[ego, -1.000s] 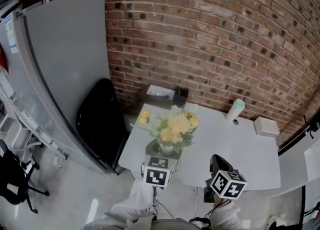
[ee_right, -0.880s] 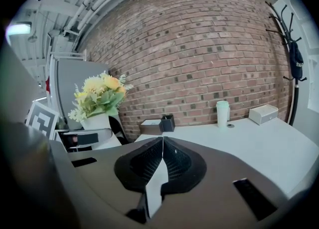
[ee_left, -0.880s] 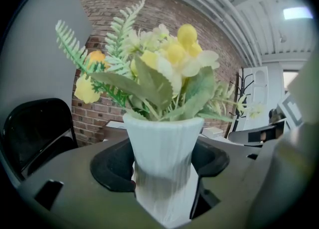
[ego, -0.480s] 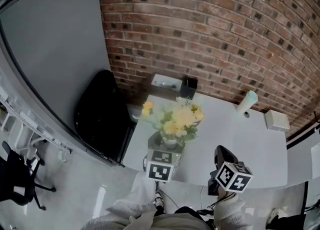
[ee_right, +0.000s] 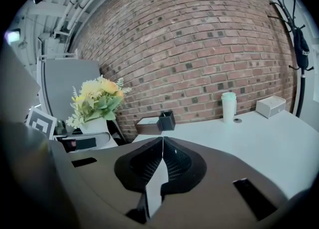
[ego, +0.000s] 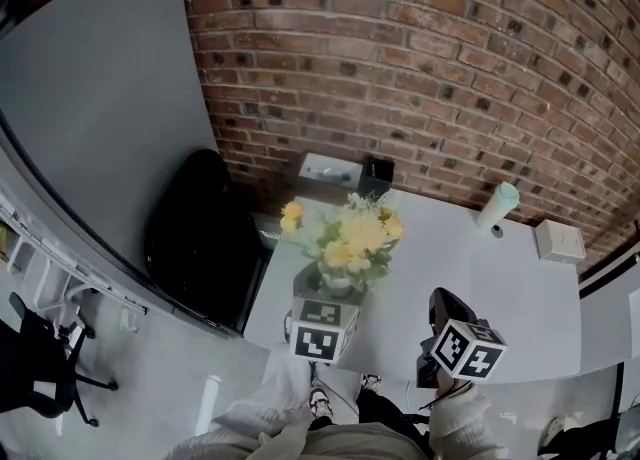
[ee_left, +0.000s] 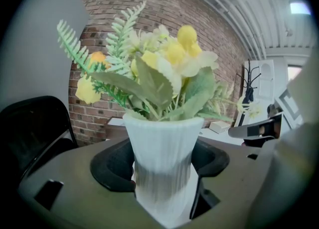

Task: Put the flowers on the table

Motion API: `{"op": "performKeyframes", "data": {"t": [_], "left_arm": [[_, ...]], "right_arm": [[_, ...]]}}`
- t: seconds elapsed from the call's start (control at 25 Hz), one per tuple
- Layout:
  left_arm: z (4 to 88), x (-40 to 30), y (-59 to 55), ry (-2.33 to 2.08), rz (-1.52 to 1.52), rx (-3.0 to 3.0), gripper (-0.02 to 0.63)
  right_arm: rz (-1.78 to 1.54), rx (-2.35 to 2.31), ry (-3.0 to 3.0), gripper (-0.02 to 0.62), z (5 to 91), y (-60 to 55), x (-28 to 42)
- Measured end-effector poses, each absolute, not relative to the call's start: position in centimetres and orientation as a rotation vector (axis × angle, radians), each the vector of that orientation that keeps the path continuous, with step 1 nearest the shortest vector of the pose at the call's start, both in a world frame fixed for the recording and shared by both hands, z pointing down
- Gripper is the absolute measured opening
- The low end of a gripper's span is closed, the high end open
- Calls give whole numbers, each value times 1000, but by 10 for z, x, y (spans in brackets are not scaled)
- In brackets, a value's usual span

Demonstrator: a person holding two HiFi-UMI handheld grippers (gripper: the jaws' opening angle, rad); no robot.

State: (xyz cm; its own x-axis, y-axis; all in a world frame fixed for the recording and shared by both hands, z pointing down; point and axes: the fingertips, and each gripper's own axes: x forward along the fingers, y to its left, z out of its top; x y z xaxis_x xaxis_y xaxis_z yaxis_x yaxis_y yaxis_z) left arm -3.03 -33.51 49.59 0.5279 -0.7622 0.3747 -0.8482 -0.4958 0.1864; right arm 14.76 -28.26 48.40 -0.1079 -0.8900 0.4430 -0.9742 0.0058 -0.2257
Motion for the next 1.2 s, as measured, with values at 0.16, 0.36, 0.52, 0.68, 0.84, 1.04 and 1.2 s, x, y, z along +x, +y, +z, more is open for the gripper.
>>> {"op": "performKeyframes", "data": {"t": [0.16,0.36,0.52,0.68,0.84,1.04,1.2], "left_arm": [[485,-22,-351,-1374,343,2432,318],[458,-8,-371,-1439,313,2454,318],[451,5,-382,-1456,313,2469,318],[458,15,-386,-1446,348,2457,318],[458,25,-390,-1436,354,2466,318],[460,31,-398,-1427,381,2476,318],[451,34,-414,-1450,392,2497,318]], "right_arm": [[705,1948,-2148,25,475,-305,155],[679,1949,-2197,25,457,-327,174],[726,1947,-2218,25,460,-339,187],[719,1955,-2210,25,456,-341,199],[729,1980,-2181,25,458,-343,213],[747,1985,-2175,23,461,-348,218],[738,1993,-2187,25,458,-359,222]]}}
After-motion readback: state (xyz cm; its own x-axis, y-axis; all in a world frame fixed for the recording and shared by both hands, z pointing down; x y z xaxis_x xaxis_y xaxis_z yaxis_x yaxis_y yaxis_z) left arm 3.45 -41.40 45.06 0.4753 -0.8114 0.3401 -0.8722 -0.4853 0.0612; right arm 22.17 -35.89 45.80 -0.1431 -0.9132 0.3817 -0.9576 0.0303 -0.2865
